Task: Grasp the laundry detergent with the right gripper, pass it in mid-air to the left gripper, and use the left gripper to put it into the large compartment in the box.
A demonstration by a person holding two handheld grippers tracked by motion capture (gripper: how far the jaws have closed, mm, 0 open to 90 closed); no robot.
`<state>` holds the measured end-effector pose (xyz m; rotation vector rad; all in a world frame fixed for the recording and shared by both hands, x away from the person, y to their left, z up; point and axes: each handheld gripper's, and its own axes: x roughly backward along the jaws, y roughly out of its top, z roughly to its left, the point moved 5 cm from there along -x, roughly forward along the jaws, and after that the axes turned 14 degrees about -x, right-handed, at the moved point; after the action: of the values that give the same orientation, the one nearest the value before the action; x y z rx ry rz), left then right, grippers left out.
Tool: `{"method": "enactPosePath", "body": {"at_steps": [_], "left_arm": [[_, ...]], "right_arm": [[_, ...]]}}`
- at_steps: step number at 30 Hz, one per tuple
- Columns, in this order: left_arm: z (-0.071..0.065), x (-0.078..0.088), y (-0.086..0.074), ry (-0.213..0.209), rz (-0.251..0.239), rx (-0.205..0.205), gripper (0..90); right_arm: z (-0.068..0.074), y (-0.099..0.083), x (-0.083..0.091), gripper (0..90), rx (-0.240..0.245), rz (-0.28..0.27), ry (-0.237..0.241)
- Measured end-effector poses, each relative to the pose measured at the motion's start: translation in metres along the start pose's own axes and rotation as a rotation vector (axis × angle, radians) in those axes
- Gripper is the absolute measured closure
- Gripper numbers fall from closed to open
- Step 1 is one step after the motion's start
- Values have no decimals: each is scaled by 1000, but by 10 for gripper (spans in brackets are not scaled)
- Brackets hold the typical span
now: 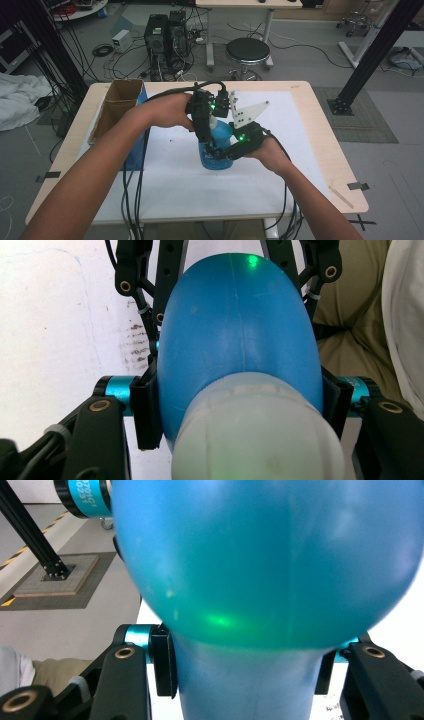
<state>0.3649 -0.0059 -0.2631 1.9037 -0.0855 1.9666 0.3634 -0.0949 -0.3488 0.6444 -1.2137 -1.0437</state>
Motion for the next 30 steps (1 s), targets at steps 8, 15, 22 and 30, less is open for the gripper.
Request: {"method": "enactPosePath", "body": {"at_steps": [8, 15, 22, 30], "left_arm": [[0, 5, 4, 13, -5, -21, 376], [1, 7, 0, 16, 16, -8, 376], [5, 12, -14, 30, 39, 36, 377], [9, 21, -30, 62, 50, 131, 376]], "right_arm": [[2, 2, 3, 437, 6, -2, -20], [1, -2, 27, 219, -2, 63, -115], [-2, -15, 49, 112, -28, 174, -204], [-14, -32, 69, 112, -123, 322, -288]]}}
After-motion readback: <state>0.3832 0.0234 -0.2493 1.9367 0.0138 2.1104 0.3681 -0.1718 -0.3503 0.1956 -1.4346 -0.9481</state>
